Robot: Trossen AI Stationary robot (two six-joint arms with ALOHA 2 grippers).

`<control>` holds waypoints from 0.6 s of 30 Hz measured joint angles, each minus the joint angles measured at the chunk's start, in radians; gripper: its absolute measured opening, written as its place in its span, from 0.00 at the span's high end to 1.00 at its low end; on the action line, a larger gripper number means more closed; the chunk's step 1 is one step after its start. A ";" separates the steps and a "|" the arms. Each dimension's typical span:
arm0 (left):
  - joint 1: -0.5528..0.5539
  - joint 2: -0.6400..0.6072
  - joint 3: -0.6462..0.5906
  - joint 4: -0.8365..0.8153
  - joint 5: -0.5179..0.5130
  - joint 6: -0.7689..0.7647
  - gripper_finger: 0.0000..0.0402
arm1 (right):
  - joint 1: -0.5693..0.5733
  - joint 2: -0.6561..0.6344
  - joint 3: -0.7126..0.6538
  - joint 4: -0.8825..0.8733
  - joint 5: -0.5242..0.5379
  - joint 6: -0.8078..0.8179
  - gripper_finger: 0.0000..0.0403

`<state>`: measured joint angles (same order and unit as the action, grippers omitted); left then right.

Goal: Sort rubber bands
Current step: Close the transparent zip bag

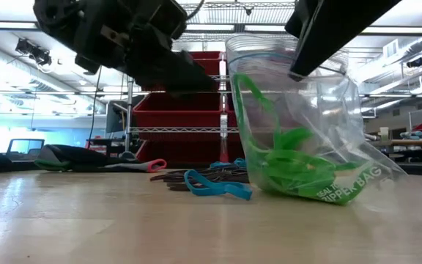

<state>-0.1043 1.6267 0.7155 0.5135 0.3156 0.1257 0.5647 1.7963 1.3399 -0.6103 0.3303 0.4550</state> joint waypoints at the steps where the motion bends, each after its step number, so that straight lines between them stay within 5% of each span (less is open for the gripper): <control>1: 0.000 0.007 0.000 0.007 -0.001 0.000 0.66 | 0.003 0.000 0.000 -0.003 0.010 0.001 0.88; 8: 0.000 0.018 0.000 0.046 -0.007 -0.006 0.66 | 0.014 0.000 0.000 -0.086 0.015 0.054 0.76; 18: 0.000 0.018 0.001 0.044 -0.007 -0.026 0.66 | 0.042 0.000 0.007 -0.190 0.042 0.104 0.80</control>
<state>-0.1043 1.6447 0.7162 0.5578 0.3084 0.0998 0.6068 1.7966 1.3465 -0.8006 0.3722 0.5587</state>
